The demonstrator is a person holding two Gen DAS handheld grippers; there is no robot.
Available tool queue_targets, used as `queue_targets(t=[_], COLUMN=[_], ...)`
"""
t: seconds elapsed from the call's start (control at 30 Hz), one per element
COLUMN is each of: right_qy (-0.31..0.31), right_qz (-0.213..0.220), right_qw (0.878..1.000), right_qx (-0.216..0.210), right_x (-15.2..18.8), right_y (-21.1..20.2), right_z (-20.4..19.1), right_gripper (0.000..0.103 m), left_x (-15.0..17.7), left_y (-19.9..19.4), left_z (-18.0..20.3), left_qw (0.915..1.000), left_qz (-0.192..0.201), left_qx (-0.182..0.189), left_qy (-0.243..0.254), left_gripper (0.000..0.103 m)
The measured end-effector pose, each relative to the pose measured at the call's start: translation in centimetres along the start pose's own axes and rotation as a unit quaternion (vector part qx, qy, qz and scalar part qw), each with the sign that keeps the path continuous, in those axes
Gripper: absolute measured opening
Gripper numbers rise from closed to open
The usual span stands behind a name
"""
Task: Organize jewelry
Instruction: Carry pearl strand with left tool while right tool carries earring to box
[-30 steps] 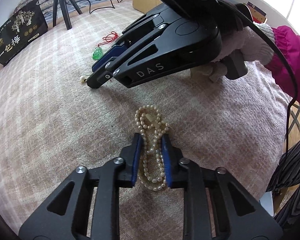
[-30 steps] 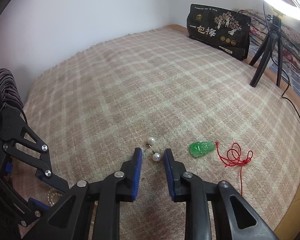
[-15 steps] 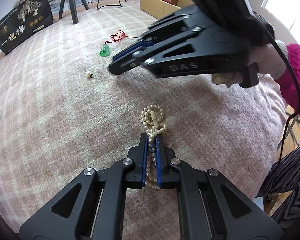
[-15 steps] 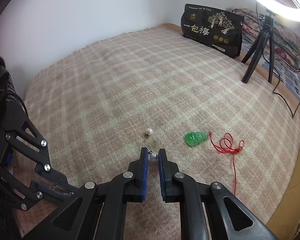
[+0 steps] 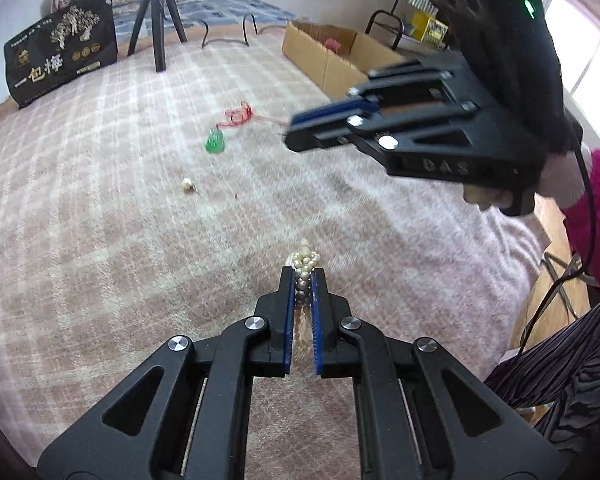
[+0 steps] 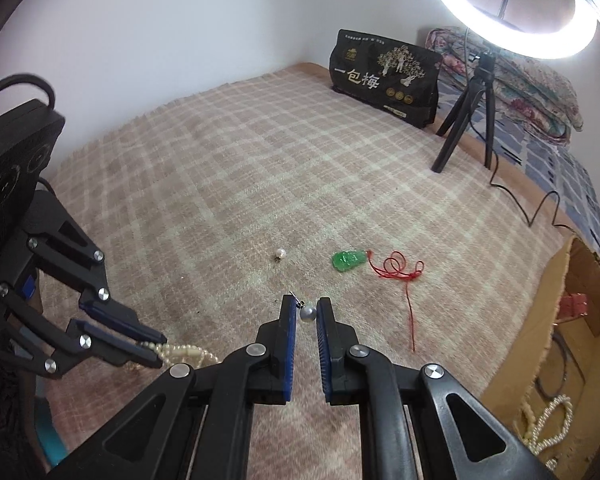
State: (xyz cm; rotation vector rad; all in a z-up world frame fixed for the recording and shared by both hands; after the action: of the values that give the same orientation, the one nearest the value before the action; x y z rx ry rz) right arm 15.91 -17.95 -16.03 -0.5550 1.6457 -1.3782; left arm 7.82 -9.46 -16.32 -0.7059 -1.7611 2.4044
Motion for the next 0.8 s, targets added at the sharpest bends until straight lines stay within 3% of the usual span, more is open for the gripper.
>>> queue_targets(t=[0.4, 0.8], right_qy=[0.067, 0.132], right_qz=[0.032, 0.071], right_qw=[0.997, 0.987], right_qx=[0.032, 0.066], right_x=[3.1, 6.8], right_y=[-5.7, -10.9], right_z=[0.8, 2.9], right_gripper=[0.008, 0.008], left_x=[-1.0, -4.8], left_y=[-3.4, -6.2], left_z=[-0.3, 0.8], left_qw=[0.9987, 0.995], left_qz=[0.048, 0.094], left_qx=[0.015, 0.032], left_qy=[-0.011, -0.013], left_gripper=[0.005, 0.005])
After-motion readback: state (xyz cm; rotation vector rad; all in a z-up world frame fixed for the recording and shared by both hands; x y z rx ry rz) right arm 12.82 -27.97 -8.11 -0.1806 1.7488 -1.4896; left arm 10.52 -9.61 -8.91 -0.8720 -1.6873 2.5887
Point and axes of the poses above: each gripper's, at about its wrist camera, not at the fingertips, and y roughly the way its jaws point, z to its right, x to its underside, the point moved 2 cm from there along y, roughly the way its jaws point, and after that the axes turned 15 degrees about -z, right-handed, at the moved point
